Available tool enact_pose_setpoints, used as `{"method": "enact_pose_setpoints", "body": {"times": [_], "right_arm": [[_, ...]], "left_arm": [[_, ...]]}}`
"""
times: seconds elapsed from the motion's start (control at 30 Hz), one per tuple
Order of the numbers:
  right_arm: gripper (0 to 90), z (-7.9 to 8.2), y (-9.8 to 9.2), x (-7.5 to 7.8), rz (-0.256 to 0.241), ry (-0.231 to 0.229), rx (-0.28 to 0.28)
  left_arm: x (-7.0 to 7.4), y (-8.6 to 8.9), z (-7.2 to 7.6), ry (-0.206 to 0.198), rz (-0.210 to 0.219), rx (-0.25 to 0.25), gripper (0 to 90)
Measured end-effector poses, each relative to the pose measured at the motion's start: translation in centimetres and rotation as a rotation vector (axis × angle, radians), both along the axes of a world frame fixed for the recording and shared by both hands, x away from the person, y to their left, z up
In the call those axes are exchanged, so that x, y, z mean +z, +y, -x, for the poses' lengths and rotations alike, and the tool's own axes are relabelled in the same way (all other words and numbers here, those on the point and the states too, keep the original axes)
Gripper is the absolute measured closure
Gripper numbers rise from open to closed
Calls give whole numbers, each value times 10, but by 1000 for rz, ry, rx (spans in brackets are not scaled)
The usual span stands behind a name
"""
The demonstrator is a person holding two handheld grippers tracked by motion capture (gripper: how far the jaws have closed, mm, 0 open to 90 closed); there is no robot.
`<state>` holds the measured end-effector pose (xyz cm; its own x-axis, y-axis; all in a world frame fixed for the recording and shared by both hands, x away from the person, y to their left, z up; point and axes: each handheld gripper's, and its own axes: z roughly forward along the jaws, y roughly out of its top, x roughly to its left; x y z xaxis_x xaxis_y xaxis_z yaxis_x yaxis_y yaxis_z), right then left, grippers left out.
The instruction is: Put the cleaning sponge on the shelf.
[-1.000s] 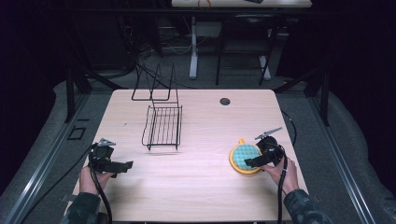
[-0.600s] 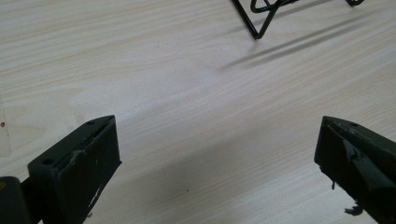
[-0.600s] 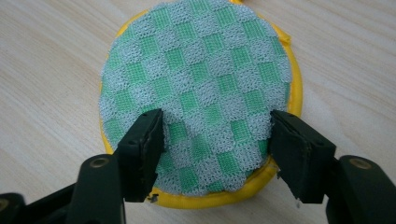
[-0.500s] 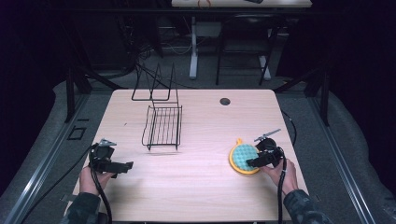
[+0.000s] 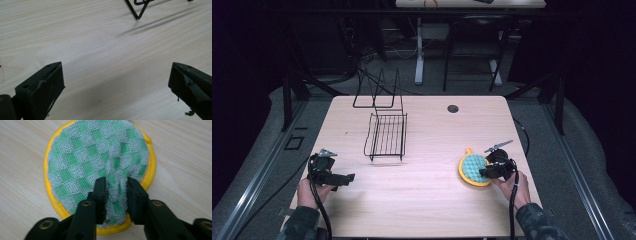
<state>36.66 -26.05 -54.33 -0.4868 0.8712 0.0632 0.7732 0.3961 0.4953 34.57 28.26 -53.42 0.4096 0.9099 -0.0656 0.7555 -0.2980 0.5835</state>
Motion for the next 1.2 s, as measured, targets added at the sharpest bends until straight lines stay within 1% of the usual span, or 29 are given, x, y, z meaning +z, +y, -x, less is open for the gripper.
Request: {"method": "enact_pose_setpoints", "body": {"times": [0.07,0.13,0.17,0.2,0.23,0.27,0.33,0.47,0.5,0.53,0.63,0.83,1.03,1.2], "right_arm": [[757,1,-1,0,2,-3,3],[813,2,-2,1,-10,-22,-2],[840,2,-3,3,-14,-23,-2],[840,2,-3,3,-14,-23,-2],[847,2,-4,2,-21,-34,-1],[858,2,-6,3,-39,-35,-4],[864,2,-8,4,-41,-43,-1],[868,3,-8,7,-57,-43,-7],[869,4,-8,8,-48,-46,-3],[870,5,-8,9,-62,-60,-4],[870,6,-9,13,-67,-72,-3],[870,9,-15,21,-105,-88,-19],[870,13,-16,32,-127,-126,-24],[869,15,-13,39,-139,-152,-13]], "left_arm": [[0,0,0,1,1,1,3],[0,0,0,1,0,0,3],[0,0,0,1,1,-1,3],[0,0,0,1,1,-1,3],[0,0,0,-1,2,1,3],[0,0,0,-1,3,1,3],[0,1,-1,-1,1,-3,3],[1,1,0,-3,4,-3,3],[1,1,0,-4,3,-2,3],[1,1,0,-5,4,-2,3],[1,1,0,-6,3,-1,3],[2,1,0,-10,5,2,3],[2,1,1,-11,5,3,3],[2,1,2,-13,2,3,3]]}}
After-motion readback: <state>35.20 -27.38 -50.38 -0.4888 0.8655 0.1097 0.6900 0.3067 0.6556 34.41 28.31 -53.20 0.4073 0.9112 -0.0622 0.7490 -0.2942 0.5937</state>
